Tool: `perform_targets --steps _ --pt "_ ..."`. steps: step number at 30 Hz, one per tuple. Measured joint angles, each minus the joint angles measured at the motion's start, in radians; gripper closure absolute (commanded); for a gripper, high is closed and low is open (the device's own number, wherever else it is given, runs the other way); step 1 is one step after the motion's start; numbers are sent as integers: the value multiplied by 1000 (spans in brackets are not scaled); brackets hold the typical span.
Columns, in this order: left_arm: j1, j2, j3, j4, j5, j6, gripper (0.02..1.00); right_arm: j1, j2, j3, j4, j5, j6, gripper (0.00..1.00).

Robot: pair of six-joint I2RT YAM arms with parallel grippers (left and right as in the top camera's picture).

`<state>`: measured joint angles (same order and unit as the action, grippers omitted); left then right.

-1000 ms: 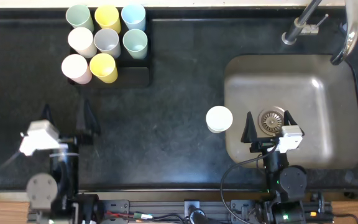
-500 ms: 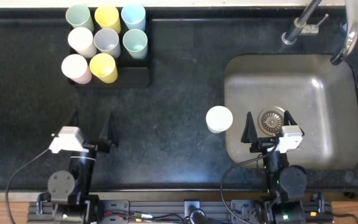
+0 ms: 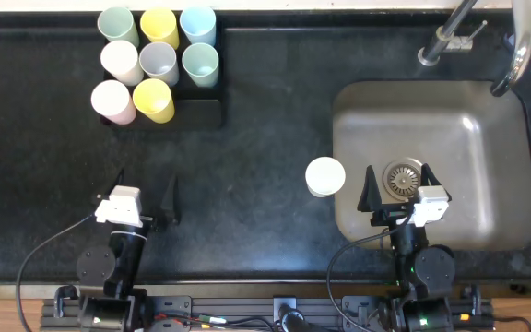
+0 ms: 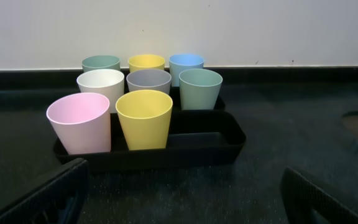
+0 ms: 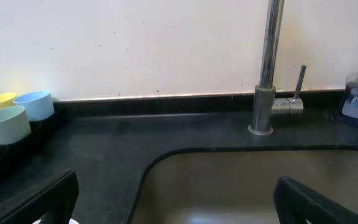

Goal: Store Cups

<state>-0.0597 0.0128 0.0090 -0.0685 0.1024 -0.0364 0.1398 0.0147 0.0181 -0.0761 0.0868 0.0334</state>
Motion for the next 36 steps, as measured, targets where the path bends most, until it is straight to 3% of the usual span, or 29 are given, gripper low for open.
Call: perform_targets --steps 36 --pt "0 0 0 0 0 14 18 0 2 0 0 0 0 3"
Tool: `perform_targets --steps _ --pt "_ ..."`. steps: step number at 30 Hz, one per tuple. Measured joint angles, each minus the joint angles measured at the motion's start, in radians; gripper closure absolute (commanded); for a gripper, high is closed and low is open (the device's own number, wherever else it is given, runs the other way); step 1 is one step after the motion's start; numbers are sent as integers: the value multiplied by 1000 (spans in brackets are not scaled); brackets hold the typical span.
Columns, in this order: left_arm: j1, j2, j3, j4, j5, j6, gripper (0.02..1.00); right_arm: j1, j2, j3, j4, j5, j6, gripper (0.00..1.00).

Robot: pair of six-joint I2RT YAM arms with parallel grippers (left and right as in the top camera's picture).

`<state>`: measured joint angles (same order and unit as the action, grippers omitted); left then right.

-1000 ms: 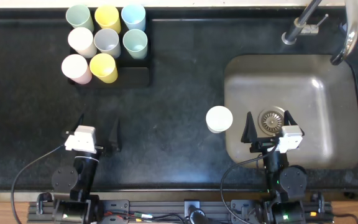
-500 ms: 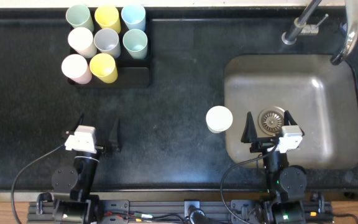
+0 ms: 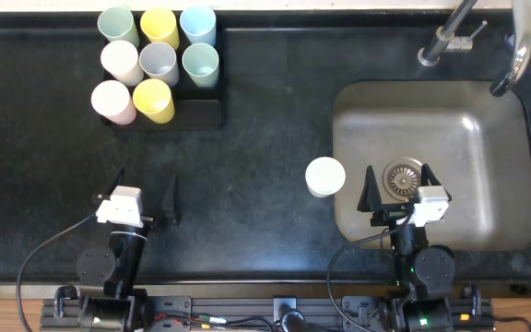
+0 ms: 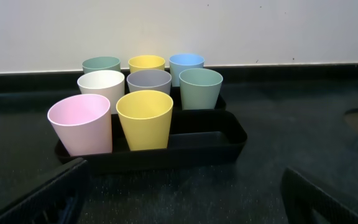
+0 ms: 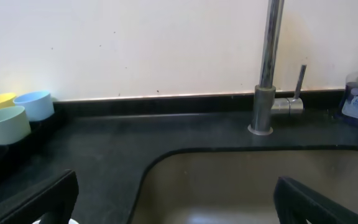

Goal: Store Cups

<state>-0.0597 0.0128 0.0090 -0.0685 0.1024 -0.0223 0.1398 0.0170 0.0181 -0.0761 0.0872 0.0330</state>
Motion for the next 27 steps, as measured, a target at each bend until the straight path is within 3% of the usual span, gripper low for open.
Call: perform_targets --steps 4,9,17,27 --pt "0 0 0 0 1 0 18 0 85 46 -140 6 5 7" --pt "0 0 0 0 3 0 20 0 366 345 -476 1 49 3" --pt "0 0 0 0 3 0 18 0 807 896 -933 -171 94 5" --pt "0 0 0 0 3 0 20 13 1297 1130 -1220 -238 26 5"
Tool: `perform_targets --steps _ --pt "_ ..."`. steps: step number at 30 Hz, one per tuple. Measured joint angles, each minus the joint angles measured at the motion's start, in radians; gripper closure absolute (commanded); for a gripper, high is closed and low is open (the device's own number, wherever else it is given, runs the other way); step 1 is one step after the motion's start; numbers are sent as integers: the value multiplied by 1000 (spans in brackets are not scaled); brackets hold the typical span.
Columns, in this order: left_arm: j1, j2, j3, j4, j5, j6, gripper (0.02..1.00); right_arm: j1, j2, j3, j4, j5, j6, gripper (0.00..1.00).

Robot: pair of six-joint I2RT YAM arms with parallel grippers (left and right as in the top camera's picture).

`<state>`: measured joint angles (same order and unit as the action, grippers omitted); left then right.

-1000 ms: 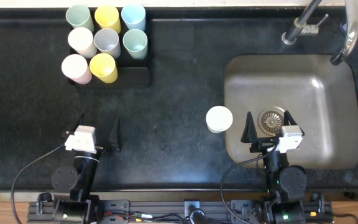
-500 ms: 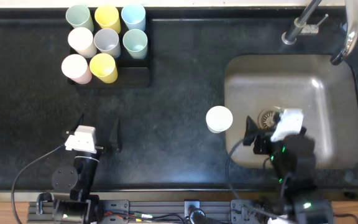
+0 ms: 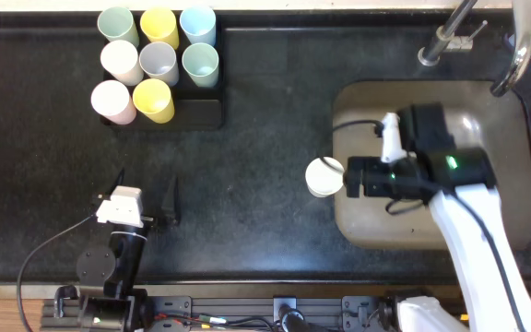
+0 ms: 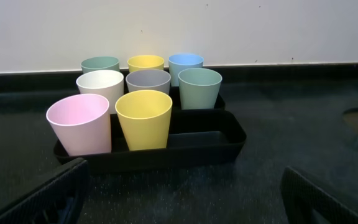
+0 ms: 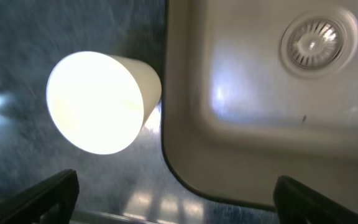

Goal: Store Cups

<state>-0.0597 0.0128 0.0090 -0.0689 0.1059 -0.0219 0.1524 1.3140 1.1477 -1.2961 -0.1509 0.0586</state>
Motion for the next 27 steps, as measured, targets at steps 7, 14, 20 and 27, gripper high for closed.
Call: perform_targets --steps 7,14,20,27 --pt "0 0 0 0 0 0 18 45 236 141 -47 -2 -25 3" --pt "0 0 0 0 0 0 18 80 368 168 -58 9 -33 75" --pt "0 0 0 0 0 0 18 110 444 168 -45 42 -33 316" --pt "0 0 0 0 0 0 20 111 458 168 -9 61 -31 956"
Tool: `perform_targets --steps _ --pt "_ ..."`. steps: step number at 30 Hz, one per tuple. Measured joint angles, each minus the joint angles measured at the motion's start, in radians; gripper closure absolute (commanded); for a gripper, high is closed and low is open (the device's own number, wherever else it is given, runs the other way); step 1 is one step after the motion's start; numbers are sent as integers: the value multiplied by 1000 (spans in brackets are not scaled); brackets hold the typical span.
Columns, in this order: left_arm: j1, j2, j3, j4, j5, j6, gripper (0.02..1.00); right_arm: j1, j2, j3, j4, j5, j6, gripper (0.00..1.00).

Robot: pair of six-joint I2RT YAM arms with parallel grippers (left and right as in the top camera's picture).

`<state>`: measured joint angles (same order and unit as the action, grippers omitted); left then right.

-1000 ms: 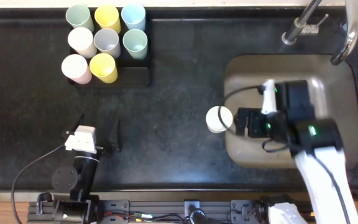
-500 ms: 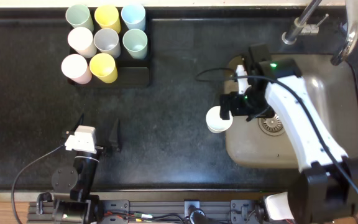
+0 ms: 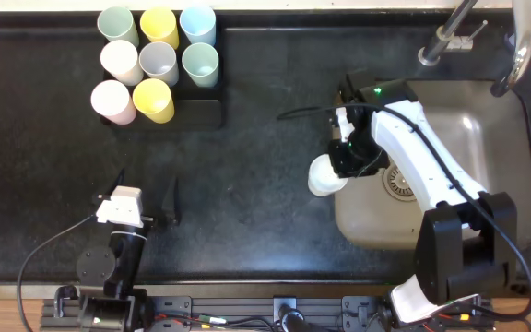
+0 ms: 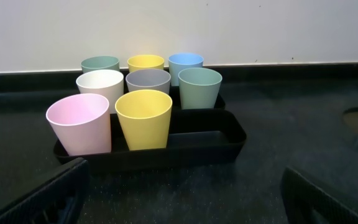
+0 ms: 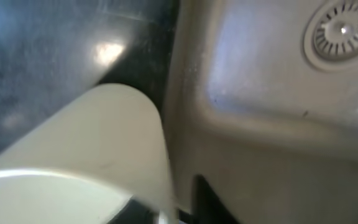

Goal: Store Cups

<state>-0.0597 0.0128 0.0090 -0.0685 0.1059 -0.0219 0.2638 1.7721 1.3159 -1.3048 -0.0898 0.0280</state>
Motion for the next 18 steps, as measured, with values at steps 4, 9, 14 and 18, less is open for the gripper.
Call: perform_targets --steps 4,9,14,18 --pt "0 0 0 0 0 0 18 19 -2 6 18 -2 -3 956" --pt "0 0 0 0 0 0 18 58 -25 34 28 -16 6 958" --pt "0 0 0 0 0 0 18 72 -105 245 33 -81 58 958" --pt "0 0 0 0 0 0 18 105 -129 482 47 -108 101 958"
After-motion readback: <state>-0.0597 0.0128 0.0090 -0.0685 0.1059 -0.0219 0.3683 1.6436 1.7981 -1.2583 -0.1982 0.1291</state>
